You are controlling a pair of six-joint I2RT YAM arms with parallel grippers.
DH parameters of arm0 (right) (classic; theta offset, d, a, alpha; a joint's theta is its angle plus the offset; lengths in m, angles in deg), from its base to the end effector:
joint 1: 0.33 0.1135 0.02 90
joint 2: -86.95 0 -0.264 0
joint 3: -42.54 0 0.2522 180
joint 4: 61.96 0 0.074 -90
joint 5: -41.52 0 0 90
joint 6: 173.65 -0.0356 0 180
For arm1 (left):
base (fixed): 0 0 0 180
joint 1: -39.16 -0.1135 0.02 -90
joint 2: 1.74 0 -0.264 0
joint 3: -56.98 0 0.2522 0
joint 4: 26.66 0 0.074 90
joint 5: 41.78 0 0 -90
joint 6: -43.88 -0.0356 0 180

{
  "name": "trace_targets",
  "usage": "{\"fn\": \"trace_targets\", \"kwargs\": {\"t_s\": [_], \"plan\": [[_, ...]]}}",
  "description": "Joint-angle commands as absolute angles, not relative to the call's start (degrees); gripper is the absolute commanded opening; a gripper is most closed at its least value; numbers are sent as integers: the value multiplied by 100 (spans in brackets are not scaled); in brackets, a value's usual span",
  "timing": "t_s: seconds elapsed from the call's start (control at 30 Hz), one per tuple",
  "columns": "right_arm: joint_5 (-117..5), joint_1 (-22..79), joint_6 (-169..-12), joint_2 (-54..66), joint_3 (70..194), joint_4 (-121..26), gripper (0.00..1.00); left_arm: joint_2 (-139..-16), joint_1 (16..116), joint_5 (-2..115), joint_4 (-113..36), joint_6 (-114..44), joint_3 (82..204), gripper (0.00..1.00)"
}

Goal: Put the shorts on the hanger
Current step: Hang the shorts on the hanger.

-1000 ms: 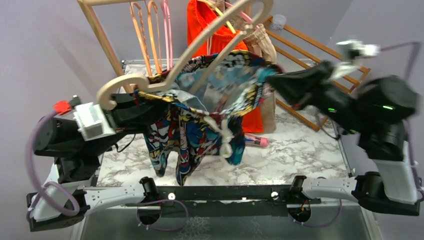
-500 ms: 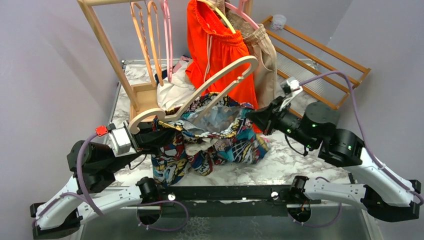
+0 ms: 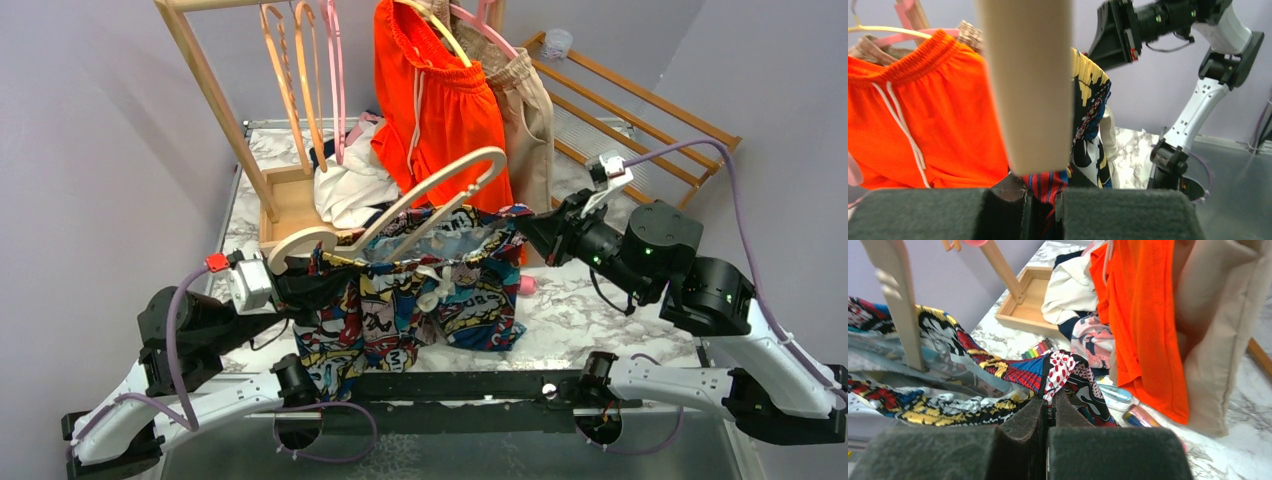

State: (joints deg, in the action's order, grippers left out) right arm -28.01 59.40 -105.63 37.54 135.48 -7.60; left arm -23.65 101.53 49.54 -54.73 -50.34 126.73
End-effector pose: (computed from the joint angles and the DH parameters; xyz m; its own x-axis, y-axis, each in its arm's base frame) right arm 0.0796 0.1116 0.4675 -0.3259 0.1373 -0.9354 -0.5543 0.7738 0.3067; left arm 0.0213 -0.0424 0.4360 0.2224 -0.2662 -0.9379 0.8818 0.4653 0.0770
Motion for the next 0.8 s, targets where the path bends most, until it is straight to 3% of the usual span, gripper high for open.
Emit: {"fn": "trace_targets", "kwargs": {"t_s": [0.0, 0.77], "plan": [[-2265, 5941, -10338, 3596, 14097, -183, 1, -2474, 10147, 5334, -5730, -4818, 12731, 0], [-1571, 5943, -10641, 3056, 14431, 1165, 1, -2877, 10147, 5992, -6604, -4738, 12993, 0]]}}
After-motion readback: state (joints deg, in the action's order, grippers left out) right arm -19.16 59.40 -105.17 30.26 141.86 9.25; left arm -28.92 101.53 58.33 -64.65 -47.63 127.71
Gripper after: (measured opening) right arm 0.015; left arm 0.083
